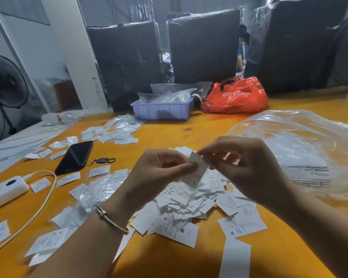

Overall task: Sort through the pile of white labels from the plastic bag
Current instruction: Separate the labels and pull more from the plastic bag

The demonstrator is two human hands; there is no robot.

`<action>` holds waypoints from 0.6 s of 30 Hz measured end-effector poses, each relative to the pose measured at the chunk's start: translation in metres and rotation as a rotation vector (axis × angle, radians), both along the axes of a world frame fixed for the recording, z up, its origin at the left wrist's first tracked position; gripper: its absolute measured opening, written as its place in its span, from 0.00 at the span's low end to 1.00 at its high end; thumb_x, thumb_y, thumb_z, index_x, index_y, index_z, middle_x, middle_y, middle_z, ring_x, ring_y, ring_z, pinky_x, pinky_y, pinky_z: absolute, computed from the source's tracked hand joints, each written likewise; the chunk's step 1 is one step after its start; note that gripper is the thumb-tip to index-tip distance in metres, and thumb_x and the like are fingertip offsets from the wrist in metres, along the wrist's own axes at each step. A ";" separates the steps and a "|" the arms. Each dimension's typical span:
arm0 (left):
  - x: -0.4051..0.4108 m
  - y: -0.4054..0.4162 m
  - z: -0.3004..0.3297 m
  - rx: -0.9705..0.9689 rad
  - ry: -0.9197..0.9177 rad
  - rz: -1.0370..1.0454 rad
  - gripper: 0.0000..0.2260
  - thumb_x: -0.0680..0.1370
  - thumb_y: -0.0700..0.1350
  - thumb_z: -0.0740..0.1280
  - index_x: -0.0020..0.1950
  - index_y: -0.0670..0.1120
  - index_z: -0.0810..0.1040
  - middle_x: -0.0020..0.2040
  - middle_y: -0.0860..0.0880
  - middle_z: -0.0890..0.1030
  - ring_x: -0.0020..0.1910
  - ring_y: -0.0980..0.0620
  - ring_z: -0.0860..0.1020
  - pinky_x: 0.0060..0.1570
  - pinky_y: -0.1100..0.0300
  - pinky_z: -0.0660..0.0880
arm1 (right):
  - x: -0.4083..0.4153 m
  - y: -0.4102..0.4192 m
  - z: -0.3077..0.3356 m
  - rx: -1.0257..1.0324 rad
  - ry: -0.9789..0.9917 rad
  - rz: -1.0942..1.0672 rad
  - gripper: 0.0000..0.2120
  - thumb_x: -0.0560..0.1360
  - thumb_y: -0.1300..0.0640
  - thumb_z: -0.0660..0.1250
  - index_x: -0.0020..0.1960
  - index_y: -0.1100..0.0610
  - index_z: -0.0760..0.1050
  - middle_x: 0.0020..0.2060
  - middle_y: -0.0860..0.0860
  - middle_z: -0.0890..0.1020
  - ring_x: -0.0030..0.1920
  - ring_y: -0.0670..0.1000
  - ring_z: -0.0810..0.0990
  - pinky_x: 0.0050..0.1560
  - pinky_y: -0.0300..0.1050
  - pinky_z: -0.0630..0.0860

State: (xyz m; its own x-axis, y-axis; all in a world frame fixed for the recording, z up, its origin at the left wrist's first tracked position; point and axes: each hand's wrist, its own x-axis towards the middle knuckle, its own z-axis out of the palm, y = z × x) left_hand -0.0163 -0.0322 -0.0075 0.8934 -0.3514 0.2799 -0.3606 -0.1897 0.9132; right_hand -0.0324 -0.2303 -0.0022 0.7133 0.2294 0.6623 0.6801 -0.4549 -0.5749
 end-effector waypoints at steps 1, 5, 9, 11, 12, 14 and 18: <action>0.000 0.000 0.000 -0.009 0.005 -0.007 0.11 0.68 0.50 0.74 0.44 0.44 0.87 0.41 0.45 0.86 0.39 0.54 0.82 0.39 0.66 0.77 | 0.000 0.001 -0.001 -0.015 0.036 0.036 0.07 0.72 0.63 0.71 0.47 0.53 0.84 0.38 0.43 0.82 0.38 0.47 0.81 0.35 0.43 0.77; 0.001 0.002 0.000 0.013 -0.003 -0.007 0.09 0.69 0.50 0.73 0.43 0.47 0.87 0.41 0.48 0.86 0.42 0.55 0.83 0.40 0.66 0.77 | 0.001 0.000 -0.002 0.016 0.147 0.127 0.04 0.73 0.58 0.71 0.46 0.52 0.84 0.41 0.45 0.81 0.43 0.46 0.80 0.35 0.39 0.76; 0.002 0.002 0.000 0.019 -0.003 0.008 0.10 0.69 0.53 0.72 0.42 0.48 0.86 0.40 0.50 0.85 0.41 0.58 0.82 0.40 0.68 0.76 | 0.003 -0.003 -0.003 0.048 0.207 0.082 0.13 0.66 0.46 0.72 0.47 0.51 0.82 0.39 0.45 0.83 0.41 0.44 0.81 0.37 0.38 0.78; 0.002 0.002 0.000 0.023 -0.001 0.003 0.10 0.70 0.53 0.71 0.43 0.48 0.86 0.40 0.50 0.85 0.41 0.58 0.82 0.40 0.68 0.76 | 0.004 -0.001 -0.004 0.060 0.264 0.100 0.09 0.68 0.49 0.73 0.43 0.53 0.82 0.36 0.47 0.83 0.37 0.45 0.81 0.35 0.38 0.77; 0.002 0.002 0.000 0.029 0.000 0.001 0.10 0.71 0.53 0.71 0.43 0.48 0.86 0.40 0.51 0.85 0.41 0.58 0.82 0.40 0.69 0.76 | 0.004 0.000 -0.005 0.083 0.276 0.107 0.05 0.69 0.52 0.74 0.40 0.53 0.81 0.34 0.49 0.84 0.35 0.45 0.81 0.35 0.37 0.76; 0.002 0.002 0.000 0.041 0.003 0.004 0.09 0.73 0.55 0.71 0.45 0.50 0.86 0.42 0.52 0.86 0.42 0.59 0.82 0.41 0.69 0.76 | 0.006 -0.001 -0.006 0.110 0.272 0.106 0.03 0.71 0.56 0.73 0.38 0.53 0.81 0.33 0.51 0.83 0.34 0.45 0.81 0.34 0.37 0.75; 0.004 0.004 0.001 0.042 0.000 0.036 0.11 0.70 0.56 0.74 0.47 0.52 0.85 0.46 0.53 0.86 0.47 0.58 0.82 0.44 0.68 0.77 | 0.005 0.000 -0.006 0.032 0.239 0.075 0.06 0.73 0.59 0.71 0.38 0.50 0.81 0.33 0.49 0.83 0.36 0.45 0.80 0.35 0.37 0.75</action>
